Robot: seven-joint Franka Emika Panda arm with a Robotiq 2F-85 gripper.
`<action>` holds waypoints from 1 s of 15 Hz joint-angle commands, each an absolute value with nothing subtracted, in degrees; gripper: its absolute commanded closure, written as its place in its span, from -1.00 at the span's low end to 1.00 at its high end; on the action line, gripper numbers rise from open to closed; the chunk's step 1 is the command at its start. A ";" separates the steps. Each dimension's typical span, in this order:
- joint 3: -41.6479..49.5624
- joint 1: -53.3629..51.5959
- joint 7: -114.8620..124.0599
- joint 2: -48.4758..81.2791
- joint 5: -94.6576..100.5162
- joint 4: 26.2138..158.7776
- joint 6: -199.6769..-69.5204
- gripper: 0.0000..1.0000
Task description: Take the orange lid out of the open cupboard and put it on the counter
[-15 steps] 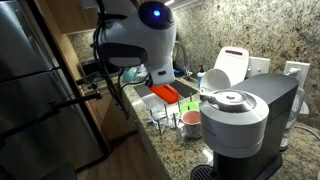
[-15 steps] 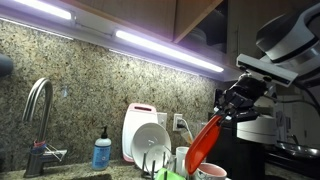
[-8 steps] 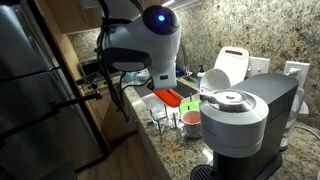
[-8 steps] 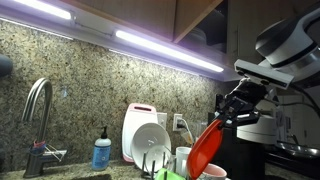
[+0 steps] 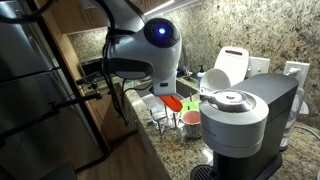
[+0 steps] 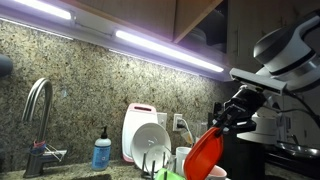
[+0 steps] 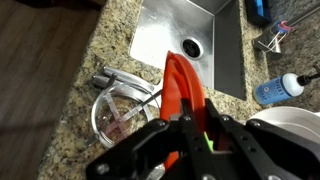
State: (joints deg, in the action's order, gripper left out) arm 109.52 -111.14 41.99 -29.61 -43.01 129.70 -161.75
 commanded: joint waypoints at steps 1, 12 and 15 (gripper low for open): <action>112.44 -114.76 45.89 -31.85 -42.20 128.39 -165.13 0.92; 116.74 -119.82 52.39 -33.60 -38.55 126.49 -167.67 0.92; 117.62 -120.71 55.43 -33.01 -36.85 126.40 -167.78 0.20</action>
State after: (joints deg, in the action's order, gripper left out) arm 115.61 -117.93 51.53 -32.81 -38.86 127.71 -166.16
